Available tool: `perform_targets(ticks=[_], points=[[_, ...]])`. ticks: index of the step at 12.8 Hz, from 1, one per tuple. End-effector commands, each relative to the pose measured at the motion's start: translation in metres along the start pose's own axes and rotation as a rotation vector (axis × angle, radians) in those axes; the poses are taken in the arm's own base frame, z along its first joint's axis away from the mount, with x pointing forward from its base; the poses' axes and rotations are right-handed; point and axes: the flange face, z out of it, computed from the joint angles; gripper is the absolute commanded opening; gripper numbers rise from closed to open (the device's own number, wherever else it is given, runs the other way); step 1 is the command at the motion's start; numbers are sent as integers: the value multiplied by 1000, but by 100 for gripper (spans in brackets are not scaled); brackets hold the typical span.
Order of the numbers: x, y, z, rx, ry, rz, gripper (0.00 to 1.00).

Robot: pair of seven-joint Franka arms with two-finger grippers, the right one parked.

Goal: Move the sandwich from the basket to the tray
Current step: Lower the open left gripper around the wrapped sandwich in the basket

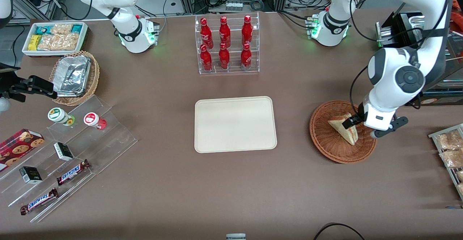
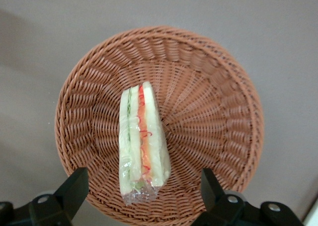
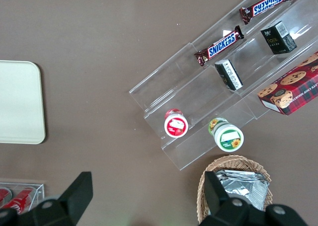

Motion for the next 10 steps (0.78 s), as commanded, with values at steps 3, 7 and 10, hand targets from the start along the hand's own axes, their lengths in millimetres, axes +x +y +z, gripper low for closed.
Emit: perform_targets(ticks=[3, 7, 10], points=[[-10, -11, 20, 17, 0, -40, 100], [-15, -6, 37, 31, -24, -45, 100], [-14, -5, 51, 29, -27, -45, 100]])
